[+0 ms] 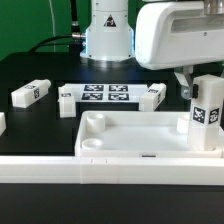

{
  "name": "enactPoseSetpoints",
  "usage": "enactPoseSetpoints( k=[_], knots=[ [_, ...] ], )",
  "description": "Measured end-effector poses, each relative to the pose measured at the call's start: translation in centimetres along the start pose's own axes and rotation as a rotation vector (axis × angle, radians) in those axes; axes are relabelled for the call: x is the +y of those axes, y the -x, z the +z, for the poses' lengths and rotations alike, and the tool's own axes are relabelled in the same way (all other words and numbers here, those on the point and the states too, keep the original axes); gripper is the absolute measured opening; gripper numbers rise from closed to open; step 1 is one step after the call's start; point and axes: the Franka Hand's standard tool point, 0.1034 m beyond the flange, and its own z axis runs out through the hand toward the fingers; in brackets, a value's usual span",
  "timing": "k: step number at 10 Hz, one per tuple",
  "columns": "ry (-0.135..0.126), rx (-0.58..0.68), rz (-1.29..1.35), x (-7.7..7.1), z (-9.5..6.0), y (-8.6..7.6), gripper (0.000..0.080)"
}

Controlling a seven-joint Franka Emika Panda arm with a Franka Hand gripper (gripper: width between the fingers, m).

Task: Assemble desk

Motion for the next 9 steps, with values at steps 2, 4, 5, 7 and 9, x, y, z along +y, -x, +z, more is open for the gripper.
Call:
enactPoseSetpoints(
  k=[2,4,5,7,9],
  knots=[
    [0.0,0.0,0.021,0.01,0.02,0.01,0.0288],
    [0.0,0.0,0.062,0.0,0.03,0.02,0.0289],
    [-0.003,0.0,0.152,-0.04,0.04,0.01,0.0289],
    [-0.005,0.001,0.33,-0.15,0.02,-0.04,0.0289],
    [-0.004,-0.001,0.539,-0.28,0.05,-0.03,0.0291]
  ],
)
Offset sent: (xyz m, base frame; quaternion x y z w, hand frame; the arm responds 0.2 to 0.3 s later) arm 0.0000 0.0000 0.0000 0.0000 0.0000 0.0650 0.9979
